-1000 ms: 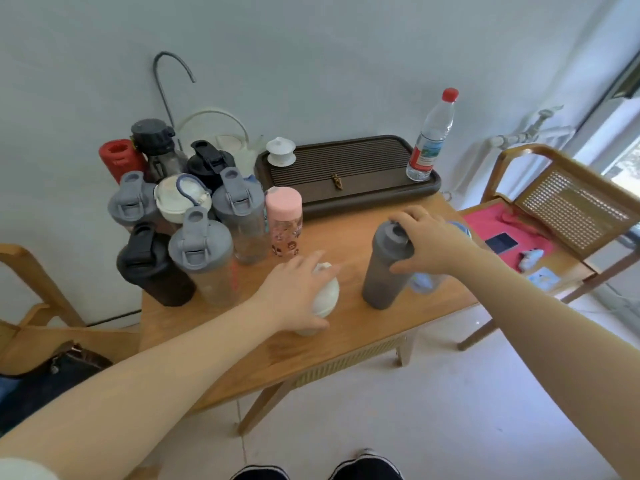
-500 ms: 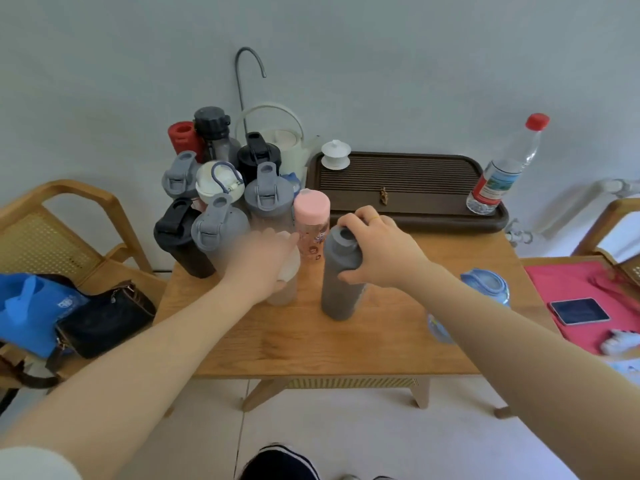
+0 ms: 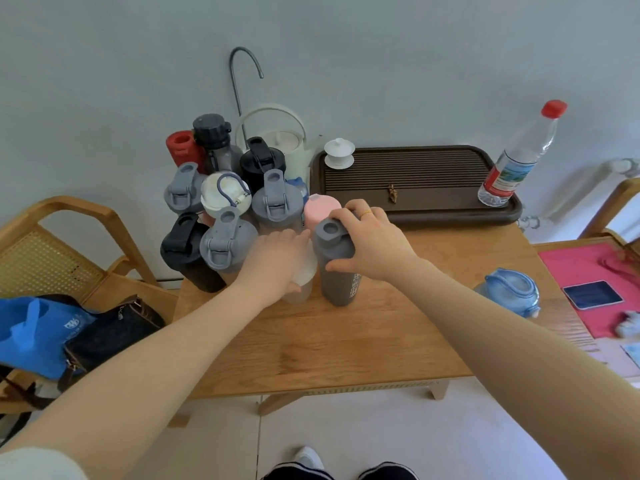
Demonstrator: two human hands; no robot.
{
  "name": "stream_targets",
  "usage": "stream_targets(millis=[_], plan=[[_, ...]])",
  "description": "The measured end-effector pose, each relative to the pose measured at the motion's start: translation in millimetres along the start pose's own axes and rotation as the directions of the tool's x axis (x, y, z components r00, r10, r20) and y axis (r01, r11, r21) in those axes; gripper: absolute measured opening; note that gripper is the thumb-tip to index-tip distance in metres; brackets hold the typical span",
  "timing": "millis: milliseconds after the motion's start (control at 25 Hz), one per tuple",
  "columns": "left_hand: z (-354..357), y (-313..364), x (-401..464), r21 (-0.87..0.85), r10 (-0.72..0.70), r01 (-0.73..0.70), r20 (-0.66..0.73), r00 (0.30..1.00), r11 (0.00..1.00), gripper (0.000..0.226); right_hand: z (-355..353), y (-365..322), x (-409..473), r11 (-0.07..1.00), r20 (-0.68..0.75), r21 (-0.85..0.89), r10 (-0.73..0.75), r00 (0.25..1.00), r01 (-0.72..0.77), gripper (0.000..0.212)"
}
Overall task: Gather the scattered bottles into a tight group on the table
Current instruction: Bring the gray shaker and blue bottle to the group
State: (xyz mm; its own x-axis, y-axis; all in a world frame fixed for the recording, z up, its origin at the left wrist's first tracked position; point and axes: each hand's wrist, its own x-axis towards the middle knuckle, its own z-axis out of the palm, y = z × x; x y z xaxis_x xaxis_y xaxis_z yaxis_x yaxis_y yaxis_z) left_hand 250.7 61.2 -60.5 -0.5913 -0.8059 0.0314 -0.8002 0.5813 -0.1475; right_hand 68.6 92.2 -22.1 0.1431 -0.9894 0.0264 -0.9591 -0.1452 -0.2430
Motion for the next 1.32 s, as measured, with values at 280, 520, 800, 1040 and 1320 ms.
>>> stream_targets(millis=[280,520,800,1040,1320], plan=[[1,-7,6,-0.1,0.017,-0.018,-0.002,1.0,0.995,0.095,6,-2,-2,0.999,-0.067,0.037,0.017,0.998,-0.014,0.08],[-7,-5,13,-0.113,0.005,0.001,0.049,0.999,0.994,0.086,-5,36,-25,0.993,-0.011,0.068,0.094,0.996,-0.093,0.093],[-18,6,31,-0.083,-0.041,0.056,0.167,0.985,0.995,0.089,-27,132,-74,0.947,0.386,0.062,0.267,0.883,-0.314,0.073],[-47,21,34,-0.317,-0.099,0.146,0.16,0.982,0.937,0.124,-42,163,-94,0.93,0.455,-0.265,0.353,0.818,-0.254,0.102],[-68,52,44,-0.328,-0.046,0.061,0.054,0.997,0.943,0.099,-38,142,-48,0.989,0.172,-0.024,0.149,0.974,-0.147,0.063]])
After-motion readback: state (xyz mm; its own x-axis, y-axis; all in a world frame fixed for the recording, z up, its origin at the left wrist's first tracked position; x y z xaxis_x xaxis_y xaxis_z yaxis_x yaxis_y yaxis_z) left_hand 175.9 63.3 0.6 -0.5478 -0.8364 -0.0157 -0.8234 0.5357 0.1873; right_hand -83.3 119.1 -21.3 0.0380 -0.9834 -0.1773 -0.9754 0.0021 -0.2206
